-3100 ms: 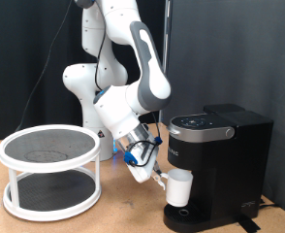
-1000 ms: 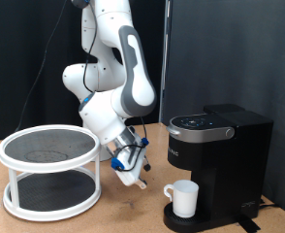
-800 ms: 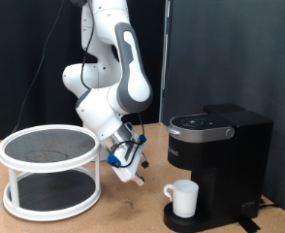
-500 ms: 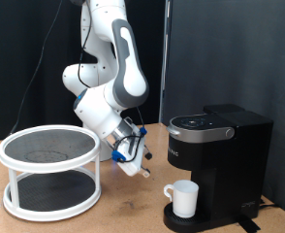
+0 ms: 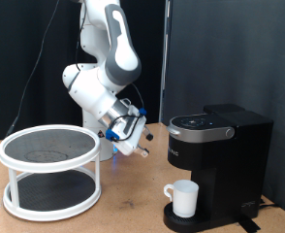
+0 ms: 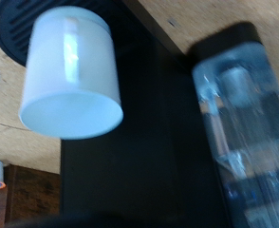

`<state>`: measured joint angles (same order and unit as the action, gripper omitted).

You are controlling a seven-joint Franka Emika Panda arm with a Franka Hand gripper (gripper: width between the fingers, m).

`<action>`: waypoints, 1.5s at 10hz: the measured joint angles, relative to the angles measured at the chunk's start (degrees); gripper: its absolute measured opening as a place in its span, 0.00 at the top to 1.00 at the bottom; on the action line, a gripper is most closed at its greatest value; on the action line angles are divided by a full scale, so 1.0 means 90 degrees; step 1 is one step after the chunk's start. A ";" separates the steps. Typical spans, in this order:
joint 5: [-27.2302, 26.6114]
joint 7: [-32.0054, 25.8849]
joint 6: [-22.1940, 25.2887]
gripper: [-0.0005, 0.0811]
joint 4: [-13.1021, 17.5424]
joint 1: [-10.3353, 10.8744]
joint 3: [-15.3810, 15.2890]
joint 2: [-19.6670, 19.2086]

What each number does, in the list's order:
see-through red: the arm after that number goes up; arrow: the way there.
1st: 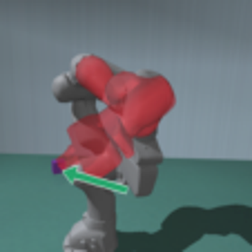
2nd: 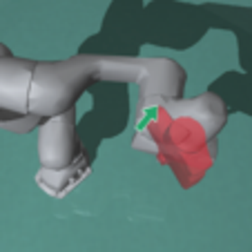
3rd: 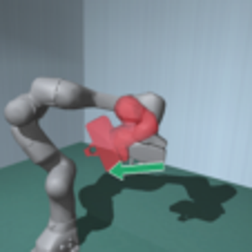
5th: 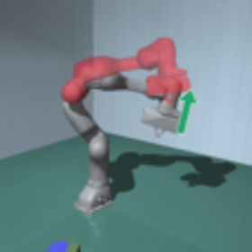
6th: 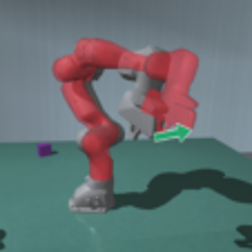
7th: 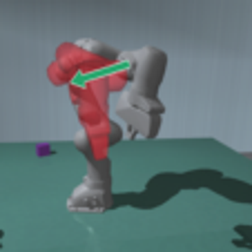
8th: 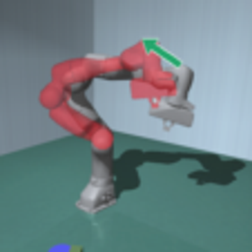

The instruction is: Make a cup of coffee with the keurig machine

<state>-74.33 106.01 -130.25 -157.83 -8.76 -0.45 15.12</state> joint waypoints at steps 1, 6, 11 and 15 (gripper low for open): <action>0.0234 0.0303 0.0246 0.09 -0.0057 -0.0090 0.0058 0.0214; -0.0105 0.0465 0.0831 0.09 -0.0066 -0.0056 0.0040 0.0789; -0.0575 0.1052 0.1126 0.09 -0.0010 -0.0023 0.0003 0.1918; -0.0584 0.1855 0.1156 0.09 0.0137 -0.0024 -0.0042 0.2381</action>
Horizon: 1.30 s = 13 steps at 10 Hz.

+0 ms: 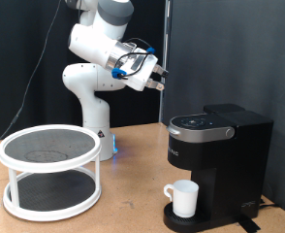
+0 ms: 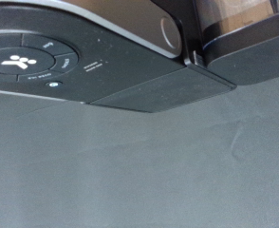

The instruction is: Make a cup of coffee with the keurig machine

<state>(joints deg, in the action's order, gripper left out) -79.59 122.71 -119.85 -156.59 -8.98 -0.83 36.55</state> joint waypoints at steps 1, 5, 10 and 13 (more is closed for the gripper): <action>-0.0042 -0.0045 0.0000 0.09 0.0018 0.0004 -0.0006 -0.0004; 0.0664 -0.0077 -0.0482 0.09 0.0610 0.0027 -0.0712 -0.0063; 0.3913 0.0451 -0.0035 0.09 0.1982 -0.0234 -0.1505 -0.1011; 0.4105 0.0410 -0.0175 0.09 0.1974 -0.0229 -0.1617 -0.1004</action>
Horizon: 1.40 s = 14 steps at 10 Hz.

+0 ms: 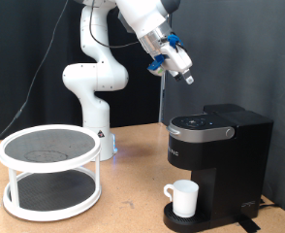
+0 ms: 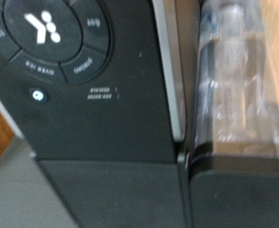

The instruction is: Make a cup of coffee with the keurig machine

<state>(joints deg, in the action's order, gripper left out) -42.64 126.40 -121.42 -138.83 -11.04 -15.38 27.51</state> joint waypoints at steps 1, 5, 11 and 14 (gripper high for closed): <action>0.0565 0.0093 -0.0013 0.09 0.0123 -0.0024 -0.0175 -0.0058; 0.1849 0.0717 0.0090 0.09 0.1080 -0.0076 -0.0644 -0.0671; 0.2828 0.0814 0.0752 0.09 0.2037 -0.0151 -0.0699 -0.1577; 0.2860 0.0873 0.0737 0.09 0.2032 -0.0168 -0.0699 -0.1757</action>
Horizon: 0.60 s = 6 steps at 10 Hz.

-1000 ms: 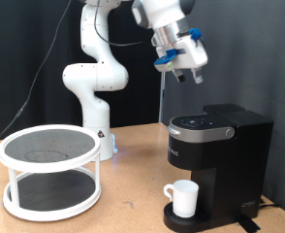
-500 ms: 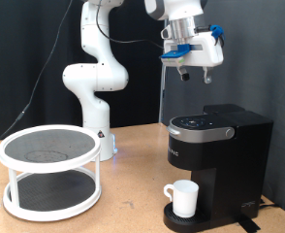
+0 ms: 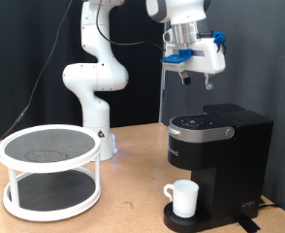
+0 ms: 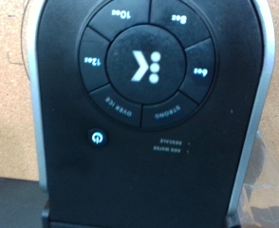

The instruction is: Make a cup of coffee with the keurig machine

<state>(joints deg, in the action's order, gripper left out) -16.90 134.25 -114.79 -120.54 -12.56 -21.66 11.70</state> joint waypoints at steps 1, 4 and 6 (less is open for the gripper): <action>0.0051 -0.0003 0.0000 0.09 -0.0027 -0.0002 0.0001 -0.0044; 0.0106 -0.0007 0.0074 0.37 -0.0036 -0.0021 0.0011 -0.0204; 0.0179 -0.0006 0.0213 0.62 -0.0015 -0.0035 0.0019 -0.0333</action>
<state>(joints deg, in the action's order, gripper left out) -15.29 134.20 -112.88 -120.68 -12.87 -21.49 8.70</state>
